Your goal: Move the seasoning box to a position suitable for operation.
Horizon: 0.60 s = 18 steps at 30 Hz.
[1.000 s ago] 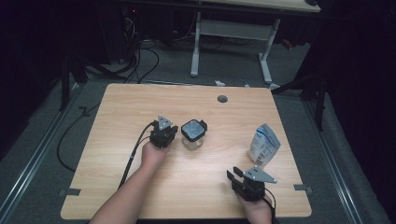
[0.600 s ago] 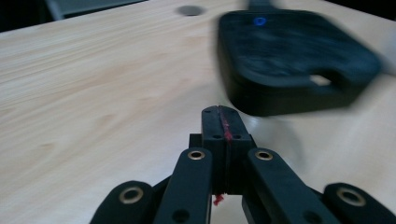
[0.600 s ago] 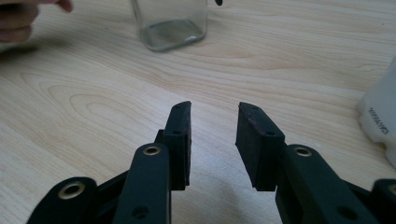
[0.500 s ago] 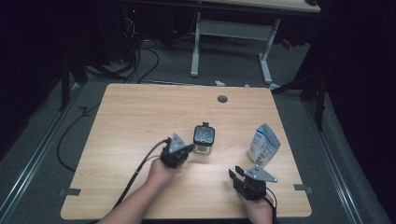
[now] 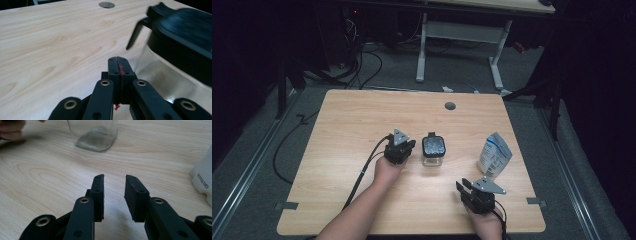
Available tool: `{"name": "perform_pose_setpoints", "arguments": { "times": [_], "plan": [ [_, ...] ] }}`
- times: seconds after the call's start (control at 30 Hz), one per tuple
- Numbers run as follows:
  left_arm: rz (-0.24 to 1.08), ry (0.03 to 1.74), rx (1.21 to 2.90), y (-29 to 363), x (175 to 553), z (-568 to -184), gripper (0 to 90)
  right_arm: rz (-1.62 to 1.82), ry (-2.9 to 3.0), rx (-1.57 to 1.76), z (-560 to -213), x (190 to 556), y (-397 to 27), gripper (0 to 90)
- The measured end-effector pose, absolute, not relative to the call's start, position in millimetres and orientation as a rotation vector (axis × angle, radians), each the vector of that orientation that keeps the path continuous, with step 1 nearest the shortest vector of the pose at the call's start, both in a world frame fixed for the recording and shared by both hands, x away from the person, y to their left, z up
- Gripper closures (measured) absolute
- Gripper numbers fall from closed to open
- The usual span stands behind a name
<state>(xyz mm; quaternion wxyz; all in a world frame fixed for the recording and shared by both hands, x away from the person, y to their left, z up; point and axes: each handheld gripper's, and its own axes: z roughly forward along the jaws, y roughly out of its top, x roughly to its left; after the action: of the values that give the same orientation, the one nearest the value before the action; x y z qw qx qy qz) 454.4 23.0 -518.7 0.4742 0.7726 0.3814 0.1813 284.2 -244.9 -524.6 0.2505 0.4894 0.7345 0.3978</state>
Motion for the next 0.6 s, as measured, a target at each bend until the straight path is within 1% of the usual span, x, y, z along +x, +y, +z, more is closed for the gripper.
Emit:
{"name": "perform_pose_setpoints", "arguments": {
  "times": [0.13,0.33,0.4,0.43,0.47,0.5,0.53,0.6],
  "plan": [
    [0.424,0.908,1.894,16.8,457.7,-519.9,90.0,1.085,1.993,1.338,-523.7,283.7,-245.2,69.0],
    [0.384,0.826,1.892,11.6,439.2,-516.4,90.0,1.05,1.976,1.341,-523.7,288.4,-244.7,69.8],
    [0.372,0.788,1.903,7.8,423.6,-516.5,90.0,1.033,1.97,1.336,-523.8,291.4,-246.0,70.0],
    [0.339,0.714,1.924,3.0,400.5,-517.6,90.0,1.014,1.947,1.342,-522.4,295.3,-249.0,71.1],
    [0.342,0.674,1.946,0.8,388.7,-518.4,90.0,1.012,1.925,1.353,-521.3,297.6,-251.8,71.9],
    [0.342,0.674,1.946,0.8,388.7,-518.4,90.0,1.012,1.925,1.353,-521.3,297.6,-251.8,71.9],
    [0.316,0.659,1.95,1.3,372.9,-519.8,90.0,1.01,1.893,1.37,-519.5,304.6,-256.3,75.0],
    [0.305,0.668,1.946,3.7,368.5,-520.0,90.0,0.99,1.883,1.355,-518.8,311.5,-254.5,78.9]
  ]
}}
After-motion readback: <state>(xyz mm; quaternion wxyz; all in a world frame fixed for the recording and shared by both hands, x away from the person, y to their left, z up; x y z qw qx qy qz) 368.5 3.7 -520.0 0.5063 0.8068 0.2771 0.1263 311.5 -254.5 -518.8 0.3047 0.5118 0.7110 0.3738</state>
